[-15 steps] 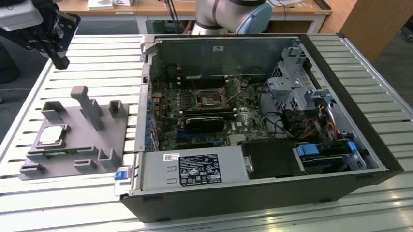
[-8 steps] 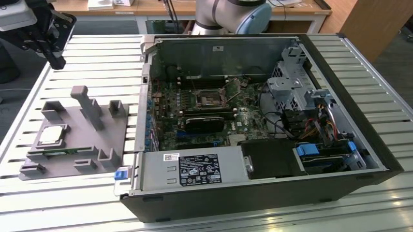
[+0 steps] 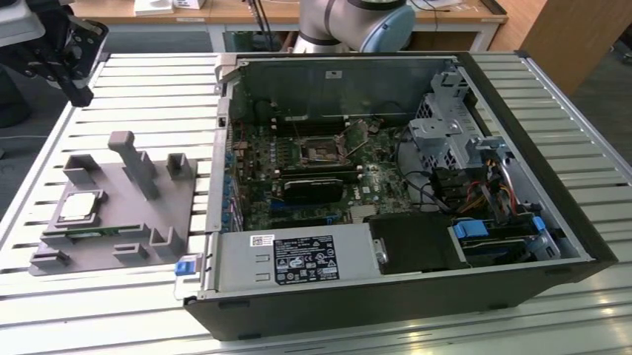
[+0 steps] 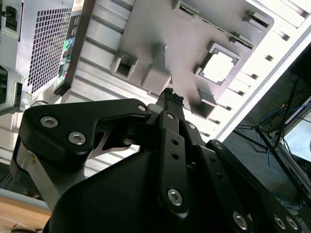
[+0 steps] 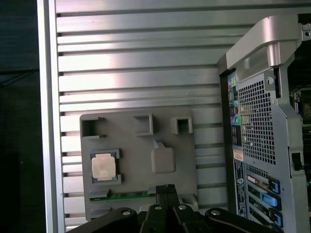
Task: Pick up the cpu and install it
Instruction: 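Reach for the cpu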
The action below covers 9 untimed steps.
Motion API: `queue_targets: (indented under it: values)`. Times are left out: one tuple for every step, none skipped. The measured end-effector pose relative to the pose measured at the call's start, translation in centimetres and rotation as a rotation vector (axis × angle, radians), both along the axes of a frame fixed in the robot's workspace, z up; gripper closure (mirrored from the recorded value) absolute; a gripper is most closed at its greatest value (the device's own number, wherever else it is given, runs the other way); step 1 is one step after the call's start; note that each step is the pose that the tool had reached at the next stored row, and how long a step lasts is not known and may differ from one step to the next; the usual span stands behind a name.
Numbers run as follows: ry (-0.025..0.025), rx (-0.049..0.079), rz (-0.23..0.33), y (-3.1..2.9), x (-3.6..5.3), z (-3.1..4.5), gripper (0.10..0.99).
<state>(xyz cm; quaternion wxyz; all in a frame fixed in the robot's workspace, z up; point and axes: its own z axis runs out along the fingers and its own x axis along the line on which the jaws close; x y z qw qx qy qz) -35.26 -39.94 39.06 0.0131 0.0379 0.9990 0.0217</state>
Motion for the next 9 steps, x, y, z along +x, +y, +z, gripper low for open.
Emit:
queue_targets:
  values:
    - [-0.0001, 0.000, 0.000, 0.00, -0.11, 0.00, 0.980]
    - [0.0000, 0.000, 0.000, 0.00, -0.23, -0.01, 0.980]
    - [-0.0001, 0.000, 0.000, 0.00, -0.36, -0.01, 0.980]
    - [0.0000, 0.000, 0.000, 0.00, -0.49, -0.01, 0.980]
    - [0.0000, 0.000, 0.000, 0.00, -0.62, -0.01, 0.980]
    - [0.0000, 0.000, 0.000, 0.00, -0.76, -0.01, 0.980]
    - [0.0000, 0.000, 0.000, 0.00, -0.87, -0.01, 0.980]
    - [0.0000, 0.000, 0.000, 0.01, -1.00, -0.02, 0.980]
    - [0.0000, 0.000, 0.000, 0.00, -1.18, -0.02, 0.980]
